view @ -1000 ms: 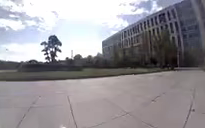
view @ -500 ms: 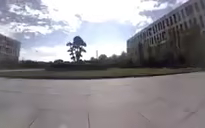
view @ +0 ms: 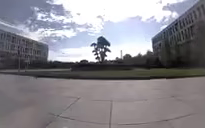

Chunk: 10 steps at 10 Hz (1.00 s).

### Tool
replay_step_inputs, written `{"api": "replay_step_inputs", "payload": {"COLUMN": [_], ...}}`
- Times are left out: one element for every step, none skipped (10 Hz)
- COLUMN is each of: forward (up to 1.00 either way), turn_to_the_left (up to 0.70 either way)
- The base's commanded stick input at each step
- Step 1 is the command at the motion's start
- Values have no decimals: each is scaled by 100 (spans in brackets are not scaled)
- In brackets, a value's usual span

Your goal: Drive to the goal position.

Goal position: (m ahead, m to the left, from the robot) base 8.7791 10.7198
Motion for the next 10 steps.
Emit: {"api": "replay_step_inputs", "payload": {"forward": [70, 70, 70, 70, 70, 70, 70, 70, 70, 70], "turn_to_the_left": [35, 35, 35, 35, 35, 35, 35, 35, 35, 35]}}
